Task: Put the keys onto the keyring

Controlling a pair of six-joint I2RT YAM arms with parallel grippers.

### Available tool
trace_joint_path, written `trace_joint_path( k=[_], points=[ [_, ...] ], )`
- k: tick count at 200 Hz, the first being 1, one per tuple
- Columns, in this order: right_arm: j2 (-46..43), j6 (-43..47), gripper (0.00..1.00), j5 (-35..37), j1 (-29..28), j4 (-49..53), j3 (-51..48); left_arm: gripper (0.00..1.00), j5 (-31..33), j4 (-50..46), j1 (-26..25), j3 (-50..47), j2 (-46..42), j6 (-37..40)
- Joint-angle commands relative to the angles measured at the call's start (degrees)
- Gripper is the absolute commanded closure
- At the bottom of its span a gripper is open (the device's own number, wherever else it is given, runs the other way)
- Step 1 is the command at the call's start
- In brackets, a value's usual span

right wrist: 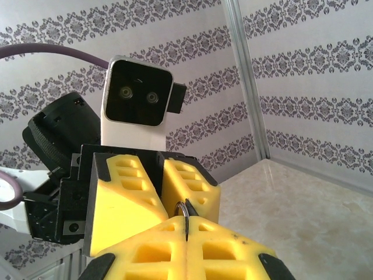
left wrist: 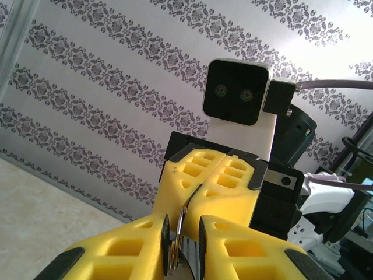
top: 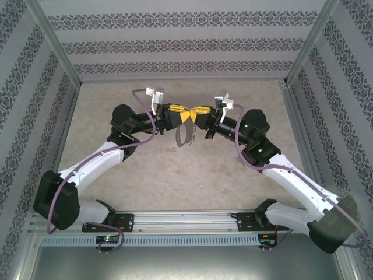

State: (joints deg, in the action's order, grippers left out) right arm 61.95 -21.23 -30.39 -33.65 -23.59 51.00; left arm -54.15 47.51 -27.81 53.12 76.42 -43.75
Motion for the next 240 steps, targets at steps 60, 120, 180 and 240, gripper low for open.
trace_joint_path(
  k=[60,120,180,240],
  points=[
    [-0.3,0.2,1.00,0.7,0.3,-2.7,1.5,0.84,1.5,1.2,-0.8,-1.1,-2.3,2.5],
    [0.1,-0.1,1.00,0.5,0.8,-3.1,1.4,1.00,1.9,6.0,-0.8,-1.7,-1.3,0.4],
    [-2.4,-4.4,0.49,10.7,4.5,0.3,-0.5,1.00,11.0,1.7,-0.8,-5.2,-3.7,12.7],
    [-5.8,-11.0,0.38,18.1,10.1,4.0,-6.6,1.00,20.8,20.1,-0.8,-15.9,-2.5,35.8]
  ],
)
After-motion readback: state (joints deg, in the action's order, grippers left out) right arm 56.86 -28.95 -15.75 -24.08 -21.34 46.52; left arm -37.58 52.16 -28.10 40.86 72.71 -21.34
